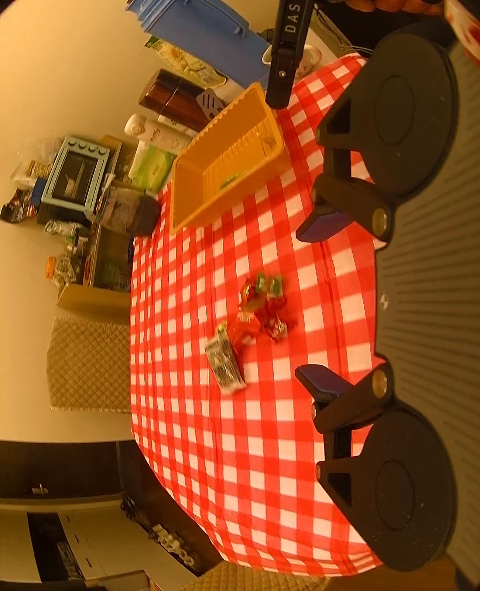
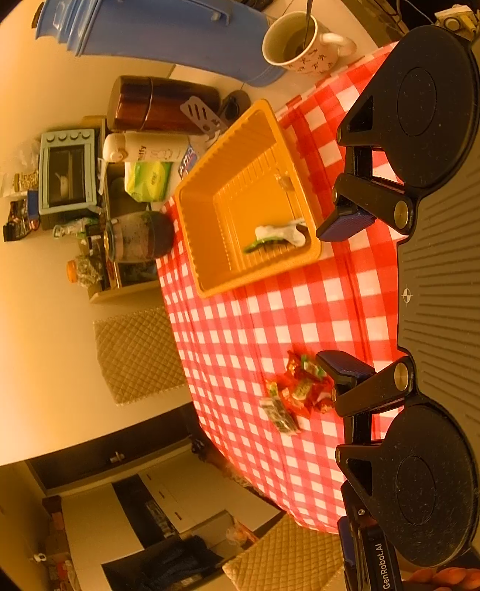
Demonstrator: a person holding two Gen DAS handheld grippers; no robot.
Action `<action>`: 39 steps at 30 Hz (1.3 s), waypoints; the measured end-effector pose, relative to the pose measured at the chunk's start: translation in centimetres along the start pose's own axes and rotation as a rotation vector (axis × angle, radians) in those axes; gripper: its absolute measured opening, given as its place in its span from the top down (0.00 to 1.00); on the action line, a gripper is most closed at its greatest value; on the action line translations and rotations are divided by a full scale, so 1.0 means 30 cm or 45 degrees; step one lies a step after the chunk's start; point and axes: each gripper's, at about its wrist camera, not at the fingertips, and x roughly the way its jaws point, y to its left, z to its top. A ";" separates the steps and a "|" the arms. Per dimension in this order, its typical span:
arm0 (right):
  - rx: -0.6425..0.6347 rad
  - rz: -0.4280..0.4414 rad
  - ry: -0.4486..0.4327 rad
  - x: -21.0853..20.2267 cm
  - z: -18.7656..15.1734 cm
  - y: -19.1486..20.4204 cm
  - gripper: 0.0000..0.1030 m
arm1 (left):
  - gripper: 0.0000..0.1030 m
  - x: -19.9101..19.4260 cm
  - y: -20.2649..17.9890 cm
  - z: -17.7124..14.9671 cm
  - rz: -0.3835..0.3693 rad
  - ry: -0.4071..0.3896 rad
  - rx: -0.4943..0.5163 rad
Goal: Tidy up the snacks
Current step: 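Withdraw both open tools from the tray back toward the candy pile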
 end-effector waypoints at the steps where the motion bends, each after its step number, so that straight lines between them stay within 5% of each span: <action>1: -0.003 0.003 0.003 0.002 -0.002 0.006 0.37 | 0.32 -0.001 0.010 -0.002 0.005 -0.001 -0.004; 18: -0.027 0.036 0.047 0.072 -0.037 0.061 0.37 | 0.31 0.031 0.109 -0.011 0.055 0.020 -0.051; 39: -0.058 0.089 0.123 0.372 -0.047 0.133 0.37 | 0.31 0.283 0.197 0.011 0.092 0.121 -0.072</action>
